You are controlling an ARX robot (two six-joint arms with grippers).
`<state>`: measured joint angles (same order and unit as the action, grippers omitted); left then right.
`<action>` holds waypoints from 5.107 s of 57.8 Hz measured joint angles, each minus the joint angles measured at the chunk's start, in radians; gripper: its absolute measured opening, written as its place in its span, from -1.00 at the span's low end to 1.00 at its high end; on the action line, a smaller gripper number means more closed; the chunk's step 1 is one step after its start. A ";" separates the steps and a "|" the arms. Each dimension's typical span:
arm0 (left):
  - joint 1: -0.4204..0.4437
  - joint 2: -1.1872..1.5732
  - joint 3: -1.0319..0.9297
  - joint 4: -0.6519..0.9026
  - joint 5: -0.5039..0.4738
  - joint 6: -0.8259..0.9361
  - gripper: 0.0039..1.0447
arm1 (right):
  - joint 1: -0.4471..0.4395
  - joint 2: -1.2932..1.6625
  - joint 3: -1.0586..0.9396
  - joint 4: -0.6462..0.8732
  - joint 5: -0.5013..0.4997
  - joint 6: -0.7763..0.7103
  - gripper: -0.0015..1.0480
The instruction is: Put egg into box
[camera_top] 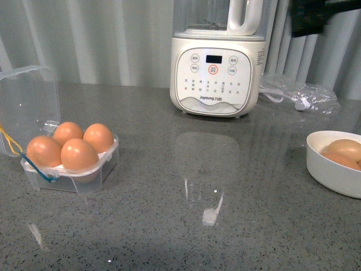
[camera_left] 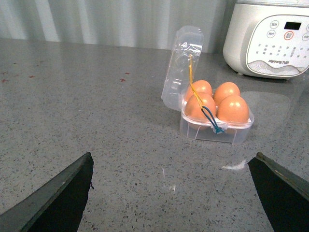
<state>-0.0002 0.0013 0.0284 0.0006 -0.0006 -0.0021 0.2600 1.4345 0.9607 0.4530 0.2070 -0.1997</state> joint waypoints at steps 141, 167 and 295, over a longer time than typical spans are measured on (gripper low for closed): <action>0.000 0.000 0.000 0.000 0.000 0.000 0.87 | -0.262 -1.426 -0.956 -0.447 -0.208 0.189 -0.94; 0.000 0.000 0.000 0.000 0.000 0.000 0.87 | -0.262 -1.430 -0.956 -0.452 -0.208 0.189 -0.04; 0.289 1.389 0.786 0.371 0.296 0.214 0.87 | -0.262 -1.431 -0.956 -0.452 -0.208 0.190 0.86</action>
<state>0.2886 1.3903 0.8143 0.3714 0.2955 0.2115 -0.0025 0.0040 0.0051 0.0006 -0.0010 -0.0097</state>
